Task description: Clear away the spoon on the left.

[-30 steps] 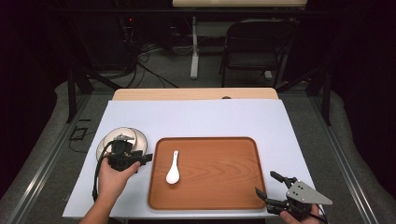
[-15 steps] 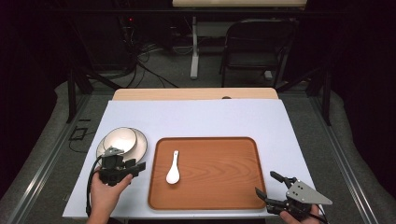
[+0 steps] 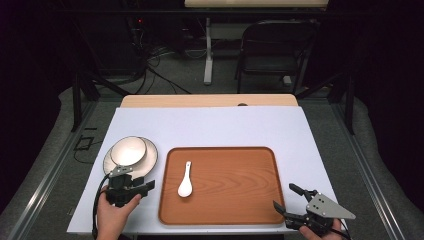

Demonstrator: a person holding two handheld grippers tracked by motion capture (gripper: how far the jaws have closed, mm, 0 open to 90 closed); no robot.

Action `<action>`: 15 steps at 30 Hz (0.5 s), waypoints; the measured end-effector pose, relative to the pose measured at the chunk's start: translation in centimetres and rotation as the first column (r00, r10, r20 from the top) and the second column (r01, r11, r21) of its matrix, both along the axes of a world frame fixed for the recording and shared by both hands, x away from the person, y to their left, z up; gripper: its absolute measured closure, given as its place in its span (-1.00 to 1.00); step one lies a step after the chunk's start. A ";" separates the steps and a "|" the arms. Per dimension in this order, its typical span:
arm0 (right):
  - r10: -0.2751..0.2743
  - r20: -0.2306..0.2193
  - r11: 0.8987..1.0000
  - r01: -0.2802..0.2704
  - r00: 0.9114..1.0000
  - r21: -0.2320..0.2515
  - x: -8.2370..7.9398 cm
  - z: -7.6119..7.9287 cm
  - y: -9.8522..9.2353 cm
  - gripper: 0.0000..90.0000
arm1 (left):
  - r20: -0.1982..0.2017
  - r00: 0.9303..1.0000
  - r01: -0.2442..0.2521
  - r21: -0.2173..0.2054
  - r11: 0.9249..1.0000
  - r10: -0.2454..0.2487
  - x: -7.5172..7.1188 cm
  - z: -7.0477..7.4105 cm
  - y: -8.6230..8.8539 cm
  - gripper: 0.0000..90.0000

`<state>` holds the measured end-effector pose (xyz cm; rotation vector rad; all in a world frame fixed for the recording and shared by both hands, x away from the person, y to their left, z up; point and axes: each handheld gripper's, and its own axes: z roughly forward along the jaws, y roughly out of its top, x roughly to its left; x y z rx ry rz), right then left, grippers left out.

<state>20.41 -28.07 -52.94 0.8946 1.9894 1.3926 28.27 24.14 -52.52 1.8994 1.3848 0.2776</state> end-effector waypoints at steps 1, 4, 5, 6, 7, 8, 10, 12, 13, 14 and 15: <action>0.000 0.001 1.000 0.000 1.000 0.000 0.0 0.0 0.0 -0.47 | 0.001 1.000 -0.002 0.000 1.000 0.002 0.0 0.0 0.0 0.10; 0.000 0.001 1.000 0.000 1.000 0.000 0.0 0.0 0.0 -0.47 | 0.003 1.000 -0.007 0.007 1.000 0.007 -0.1 -0.1 0.0 0.10; 0.000 0.000 1.000 0.000 1.000 0.000 0.0 0.0 0.0 -0.47 | 0.005 1.000 -0.005 0.014 1.000 0.005 -0.1 -0.1 0.1 0.09; 0.000 0.002 1.000 0.000 1.000 0.000 0.0 0.0 0.0 -0.47 | 0.005 1.000 -0.007 0.017 1.000 0.007 0.0 -0.1 0.1 0.09; 0.000 0.001 1.000 0.000 1.000 0.000 0.0 0.0 0.0 -0.47 | 0.005 1.000 -0.010 0.015 1.000 0.010 0.0 -0.1 0.2 0.09; -0.001 0.000 1.000 0.001 1.000 0.000 0.0 0.0 0.0 -0.47 | 0.004 1.000 -0.012 0.015 1.000 0.012 0.0 -0.1 0.3 0.09; -0.002 -0.003 1.000 0.002 1.000 0.002 0.1 0.0 0.0 -0.47 | 0.003 1.000 -0.015 0.002 1.000 0.015 0.0 -0.1 0.4 0.09; -0.002 -0.002 1.000 0.002 1.000 0.002 0.0 0.0 0.0 -0.47 | -0.004 1.000 -0.017 -0.003 1.000 0.017 0.0 -0.2 0.5 0.09; -0.001 0.000 1.000 0.001 1.000 0.001 0.0 0.0 0.0 -0.47 | -0.006 1.000 -0.017 -0.006 1.000 0.017 0.0 -0.2 0.5 0.09; -0.001 0.000 1.000 0.001 1.000 0.000 0.0 0.0 0.0 -0.47 | -0.010 1.000 -0.020 -0.008 1.000 0.020 0.1 -0.3 0.5 0.09; -0.001 0.000 1.000 0.001 1.000 0.000 0.0 0.0 0.0 -0.47 | -0.014 1.000 -0.021 -0.009 1.000 0.020 0.1 -0.3 0.5 0.09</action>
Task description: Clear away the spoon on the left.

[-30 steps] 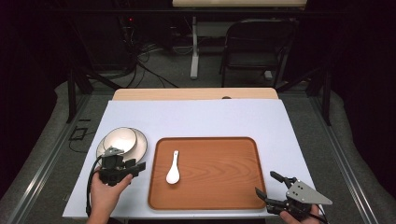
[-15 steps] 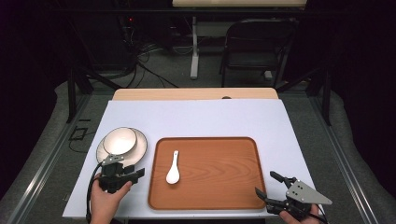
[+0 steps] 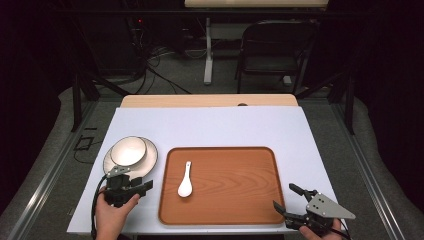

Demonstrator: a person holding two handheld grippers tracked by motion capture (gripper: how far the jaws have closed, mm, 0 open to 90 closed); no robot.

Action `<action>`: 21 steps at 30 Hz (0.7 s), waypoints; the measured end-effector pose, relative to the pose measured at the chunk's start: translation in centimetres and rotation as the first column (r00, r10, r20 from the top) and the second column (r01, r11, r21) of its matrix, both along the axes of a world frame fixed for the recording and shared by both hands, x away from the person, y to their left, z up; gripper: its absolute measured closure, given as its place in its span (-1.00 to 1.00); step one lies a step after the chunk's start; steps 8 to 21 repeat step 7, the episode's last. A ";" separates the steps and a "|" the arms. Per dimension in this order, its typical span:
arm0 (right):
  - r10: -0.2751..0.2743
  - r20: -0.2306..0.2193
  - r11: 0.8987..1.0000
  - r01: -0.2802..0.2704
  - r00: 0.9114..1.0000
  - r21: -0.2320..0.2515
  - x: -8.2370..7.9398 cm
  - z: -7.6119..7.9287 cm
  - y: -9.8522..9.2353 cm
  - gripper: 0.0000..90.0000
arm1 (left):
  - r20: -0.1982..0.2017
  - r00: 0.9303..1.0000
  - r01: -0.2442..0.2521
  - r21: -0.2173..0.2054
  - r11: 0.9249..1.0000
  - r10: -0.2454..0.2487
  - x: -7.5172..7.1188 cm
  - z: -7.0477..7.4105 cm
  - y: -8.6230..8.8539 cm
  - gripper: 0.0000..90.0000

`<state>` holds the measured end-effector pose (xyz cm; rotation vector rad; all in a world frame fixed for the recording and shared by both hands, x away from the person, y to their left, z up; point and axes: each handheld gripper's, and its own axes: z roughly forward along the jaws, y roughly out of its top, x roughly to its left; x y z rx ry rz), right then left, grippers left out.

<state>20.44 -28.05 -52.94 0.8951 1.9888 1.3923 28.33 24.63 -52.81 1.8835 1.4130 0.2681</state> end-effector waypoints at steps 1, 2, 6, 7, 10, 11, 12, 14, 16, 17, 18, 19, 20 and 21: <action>0.000 0.000 1.000 0.000 1.000 0.000 0.0 0.0 0.0 -0.47 | -0.004 1.000 0.001 -0.004 1.000 -0.001 0.0 0.0 0.0 0.09; -0.001 -0.004 1.000 0.001 1.000 0.002 0.0 0.0 0.0 -0.47 | -0.010 1.000 -0.002 -0.011 1.000 0.001 0.1 0.1 0.0 0.10; -0.002 -0.007 1.000 0.002 1.000 0.004 0.1 0.0 0.0 -0.48 | -0.037 0.999 0.023 -0.046 0.999 -0.025 0.9 0.8 -0.9 0.12; -0.001 -0.007 1.000 0.001 1.000 0.003 0.1 0.0 0.0 -0.48 | -0.050 0.998 0.040 -0.045 0.998 -0.042 1.3 1.1 -1.4 0.12; -0.001 -0.007 1.000 0.001 1.000 0.003 0.1 0.0 0.0 -0.48 | -0.050 0.998 0.040 -0.045 0.998 -0.042 1.3 1.1 -1.4 0.12; -0.001 -0.007 1.000 0.001 1.000 0.003 0.1 0.0 0.0 -0.48 | -0.050 0.998 0.040 -0.045 0.998 -0.042 1.3 1.1 -1.4 0.12; -0.001 -0.007 1.000 0.001 1.000 0.003 0.1 0.0 0.0 -0.48 | -0.050 0.998 0.040 -0.045 0.998 -0.042 1.3 1.1 -1.4 0.12; -0.001 -0.007 1.000 0.001 1.000 0.003 0.1 0.0 0.0 -0.48 | -0.050 0.998 0.040 -0.045 0.998 -0.042 1.3 1.1 -1.4 0.12; -0.001 -0.007 1.000 0.001 1.000 0.003 0.1 0.0 0.0 -0.48 | -0.050 0.998 0.040 -0.045 0.998 -0.042 1.3 1.1 -1.4 0.12; -0.001 -0.007 1.000 0.001 1.000 0.003 0.1 0.0 0.0 -0.48 | -0.050 0.998 0.040 -0.045 0.998 -0.042 1.3 1.1 -1.4 0.12; -0.001 -0.007 1.000 0.001 1.000 0.003 0.1 0.0 0.0 -0.48 | -0.050 0.998 0.040 -0.045 0.998 -0.042 1.3 1.1 -1.4 0.12; -0.001 -0.007 1.000 0.001 1.000 0.003 0.1 0.0 0.0 -0.48 | -0.050 0.998 0.040 -0.045 0.998 -0.042 1.3 1.1 -1.4 0.12; -0.001 -0.007 1.000 0.001 1.000 0.003 0.1 0.0 0.0 -0.48 | -0.050 0.998 0.040 -0.045 0.998 -0.042 1.3 1.1 -1.4 0.12; -0.001 -0.007 1.000 0.001 1.000 0.003 0.1 0.0 0.0 -0.48 | -0.050 0.998 0.040 -0.045 0.998 -0.042 1.3 1.1 -1.4 0.12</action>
